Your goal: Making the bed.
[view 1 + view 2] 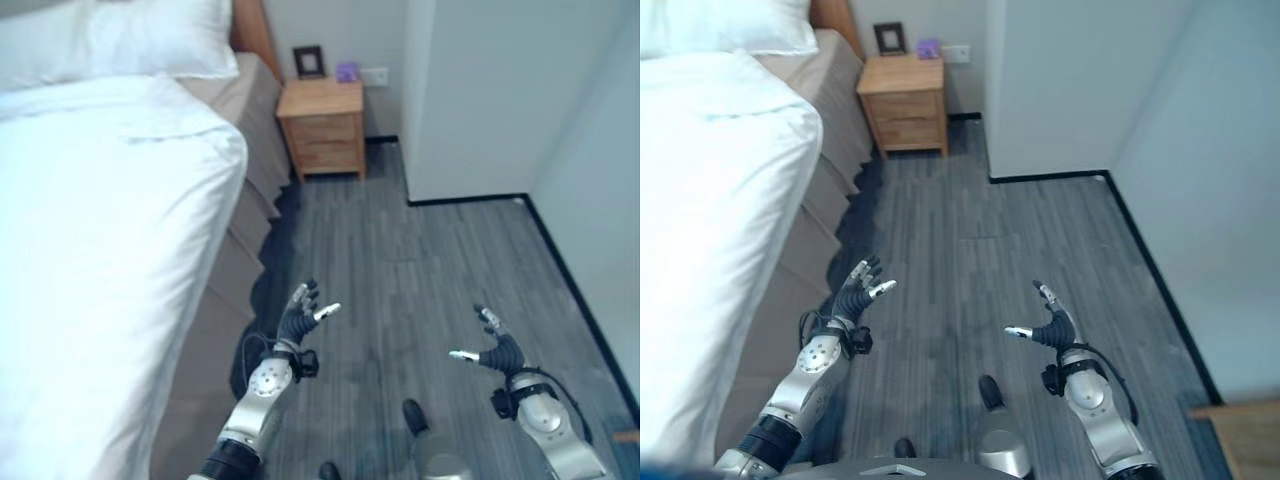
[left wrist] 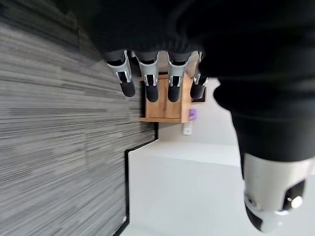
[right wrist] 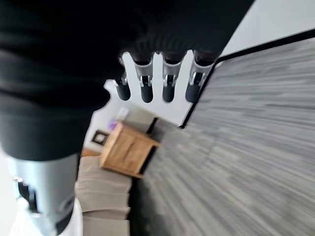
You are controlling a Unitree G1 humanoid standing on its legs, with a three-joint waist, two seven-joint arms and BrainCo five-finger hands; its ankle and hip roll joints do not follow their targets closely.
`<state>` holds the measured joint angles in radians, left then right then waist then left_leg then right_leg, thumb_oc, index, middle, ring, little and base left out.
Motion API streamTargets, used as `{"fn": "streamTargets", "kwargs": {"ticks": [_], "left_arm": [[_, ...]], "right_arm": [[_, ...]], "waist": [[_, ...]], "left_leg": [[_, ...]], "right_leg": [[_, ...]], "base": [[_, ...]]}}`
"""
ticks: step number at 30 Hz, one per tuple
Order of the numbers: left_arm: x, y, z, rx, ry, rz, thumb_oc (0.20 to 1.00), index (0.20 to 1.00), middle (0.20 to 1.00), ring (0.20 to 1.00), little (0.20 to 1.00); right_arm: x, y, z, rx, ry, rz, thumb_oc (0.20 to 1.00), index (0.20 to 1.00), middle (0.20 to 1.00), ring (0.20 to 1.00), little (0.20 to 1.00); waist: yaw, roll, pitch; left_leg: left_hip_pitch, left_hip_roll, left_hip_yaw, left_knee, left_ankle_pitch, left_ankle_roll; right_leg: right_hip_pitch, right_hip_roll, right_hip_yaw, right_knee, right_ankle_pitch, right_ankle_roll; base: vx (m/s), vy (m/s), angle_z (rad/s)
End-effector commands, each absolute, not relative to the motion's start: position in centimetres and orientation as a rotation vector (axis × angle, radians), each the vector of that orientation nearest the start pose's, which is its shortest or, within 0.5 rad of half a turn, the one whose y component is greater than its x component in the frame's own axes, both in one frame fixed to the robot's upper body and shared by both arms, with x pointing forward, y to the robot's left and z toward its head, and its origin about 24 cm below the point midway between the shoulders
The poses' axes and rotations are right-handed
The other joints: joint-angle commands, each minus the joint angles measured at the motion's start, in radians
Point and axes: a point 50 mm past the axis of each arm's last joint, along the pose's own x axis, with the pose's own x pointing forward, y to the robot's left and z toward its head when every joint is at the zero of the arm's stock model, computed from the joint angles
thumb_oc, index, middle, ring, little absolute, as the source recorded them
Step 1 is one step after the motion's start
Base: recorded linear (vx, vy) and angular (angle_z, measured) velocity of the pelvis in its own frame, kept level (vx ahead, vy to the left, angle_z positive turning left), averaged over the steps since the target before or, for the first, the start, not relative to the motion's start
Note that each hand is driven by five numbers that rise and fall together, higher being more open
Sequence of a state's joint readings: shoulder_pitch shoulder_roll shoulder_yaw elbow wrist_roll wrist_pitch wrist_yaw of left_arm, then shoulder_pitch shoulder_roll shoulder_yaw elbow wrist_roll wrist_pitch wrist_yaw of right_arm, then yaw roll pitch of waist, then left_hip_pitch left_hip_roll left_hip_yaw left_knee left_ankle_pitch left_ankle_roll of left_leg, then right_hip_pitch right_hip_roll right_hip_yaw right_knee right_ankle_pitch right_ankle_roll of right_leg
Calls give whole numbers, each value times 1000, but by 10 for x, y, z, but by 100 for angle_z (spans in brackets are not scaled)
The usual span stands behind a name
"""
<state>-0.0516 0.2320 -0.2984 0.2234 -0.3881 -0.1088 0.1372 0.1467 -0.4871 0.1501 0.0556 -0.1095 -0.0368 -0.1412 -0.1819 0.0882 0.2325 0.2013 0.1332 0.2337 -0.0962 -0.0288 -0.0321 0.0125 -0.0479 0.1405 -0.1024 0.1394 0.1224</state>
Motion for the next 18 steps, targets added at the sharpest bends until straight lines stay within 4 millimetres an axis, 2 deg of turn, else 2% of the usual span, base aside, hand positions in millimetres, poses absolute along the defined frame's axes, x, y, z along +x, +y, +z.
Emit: {"fn": "streamTargets", "kwargs": {"ticks": [1, 5, 9, 10, 11, 12, 14, 16, 17, 18], "left_arm": [[249, 157, 18, -89, 51, -96, 1000, 1000, 1000, 1000, 1000], [238, 162, 8, -112, 97, -75, 1000, 1000, 1000, 1000, 1000], [235, 163, 6, -117, 106, -72, 1000, 1000, 1000, 1000, 1000], [170, 212, -86, 151, 545, 112, 1000, 1000, 1000, 1000, 1000], [170, 213, -86, 153, 548, 110, 1000, 1000, 1000, 1000, 1000], [173, 222, -79, 171, 509, 149, 1000, 1000, 1000, 1000, 1000], [176, 225, -75, 183, 490, 160, 1000, 1000, 1000, 1000, 1000], [190, 230, -60, 312, 417, 121, 1000, 1000, 1000, 1000, 1000], [213, 224, -23, 432, 244, 48, 1000, 1000, 1000, 1000, 1000], [221, 228, -13, 514, 179, 76, 1000, 1000, 1000, 1000, 1000]], "right_arm": [[216, -213, 24, -556, 58, 53, 1000, 1000, 1000, 1000, 1000], [210, -217, 15, -543, 106, 50, 1000, 1000, 1000, 1000, 1000], [210, -216, 13, -528, 112, 53, 1000, 1000, 1000, 1000, 1000], [198, -185, -44, -156, 348, 47, 1000, 1000, 1000, 1000, 1000], [198, -182, -47, -154, 359, 67, 1000, 1000, 1000, 1000, 1000], [203, -179, -43, -239, 328, 108, 1000, 1000, 1000, 1000, 1000], [206, -181, -39, -271, 311, 108, 1000, 1000, 1000, 1000, 1000], [215, -186, -28, -350, 253, 108, 1000, 1000, 1000, 1000, 1000], [226, -191, -19, -405, 209, 89, 1000, 1000, 1000, 1000, 1000], [240, -189, 3, -439, 107, 93, 1000, 1000, 1000, 1000, 1000]], "waist": [[39, -93, -57], [61, -81, -71], [68, -76, -75], [98, -166, -42], [97, -163, -47], [106, -166, -57], [109, -167, -61], [112, -174, -70], [123, -174, -71], [112, -182, -57]], "left_leg": [[-6, -51, 18, 25, -5, -32], [-11, -29, -9, 21, 19, -47], [-11, -20, -16, 18, 28, -54], [-161, 77, 327, 196, 32, -97], [-148, 67, 320, 183, 27, -94], [-116, 42, 297, 159, 1, -76], [-115, 38, 293, 154, 1, -74], [-103, 26, 283, 131, -4, -63], [-82, 10, 260, 97, -11, -42], [-44, -10, 251, 66, -22, -25]], "right_leg": [[22, -108, -39, 36, -108, 62], [67, -100, -91, 15, -114, 46], [80, -95, -107, 15, -121, 38], [54, -98, -402, 15, -133, 9], [57, -97, -398, 15, -129, 10], [67, -105, -391, 15, -121, 21], [71, -107, -393, 15, -119, 25], [89, -118, -403, 23, -112, 34], [75, -140, -418, 128, -116, 46], [25, -179, -400, 268, -75, 94]], "base": [[27, -145, 31], [41, -94, 27], [7, -33, 8], [0, 0, 0], [81, 143, -26], [85, 146, -32], [83, 118, -14], [101, 155, 15], [141, 214, 32], [156, 208, 42]]}}
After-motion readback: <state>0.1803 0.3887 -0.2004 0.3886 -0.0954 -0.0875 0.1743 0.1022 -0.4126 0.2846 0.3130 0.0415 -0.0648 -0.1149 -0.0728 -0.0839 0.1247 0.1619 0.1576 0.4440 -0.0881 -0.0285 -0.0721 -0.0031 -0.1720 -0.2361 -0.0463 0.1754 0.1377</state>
